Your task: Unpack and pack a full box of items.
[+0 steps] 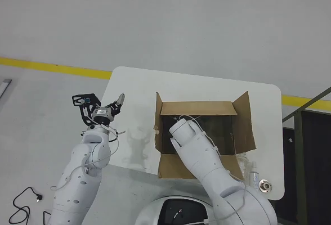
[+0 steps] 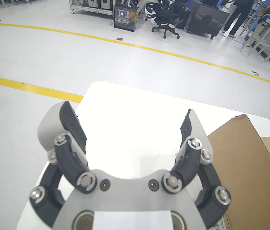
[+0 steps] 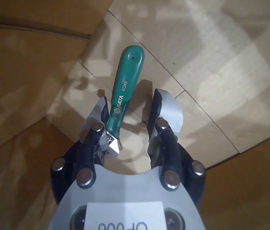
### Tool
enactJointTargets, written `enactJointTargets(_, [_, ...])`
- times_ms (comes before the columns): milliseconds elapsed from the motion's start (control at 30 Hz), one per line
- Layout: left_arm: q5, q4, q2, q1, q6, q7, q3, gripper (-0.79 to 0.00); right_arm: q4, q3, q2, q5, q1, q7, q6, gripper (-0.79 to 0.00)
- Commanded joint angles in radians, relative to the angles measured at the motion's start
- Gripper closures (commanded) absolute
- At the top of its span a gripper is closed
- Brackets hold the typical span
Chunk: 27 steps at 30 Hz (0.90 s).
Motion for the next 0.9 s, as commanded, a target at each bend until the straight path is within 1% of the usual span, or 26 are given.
enactJointTargets(0, [0.000,0.000,0.000,0.000,0.000,0.000,0.000,-0.785,0.012,0.004,-0.001,0.006,0.007,-0.007,-0.003,-0.366])
enactJointTargets(133, [0.000,0.000,0.000,0.000,0.000,0.000,0.000,-0.785,0.033,0.011,-0.002,0.020,0.018,-0.017,-0.012,-0.342])
enactJointTargets(400, [0.000,0.000,0.000,0.000,0.000,0.000,0.000,-0.785,0.070,0.017,-0.007,0.037,0.039,-0.027,-0.026,-0.329])
enactJointTargets(567, [0.000,0.000,0.000,0.000,0.000,0.000,0.000,-0.785,0.089,0.024,-0.008,0.050,0.049,-0.030,-0.031,-0.332])
enactJointTargets(867, [0.000,0.000,0.000,0.000,0.000,0.000,0.000,-0.785,0.112,0.039,-0.007,0.072,0.061,-0.035,-0.036,-0.360])
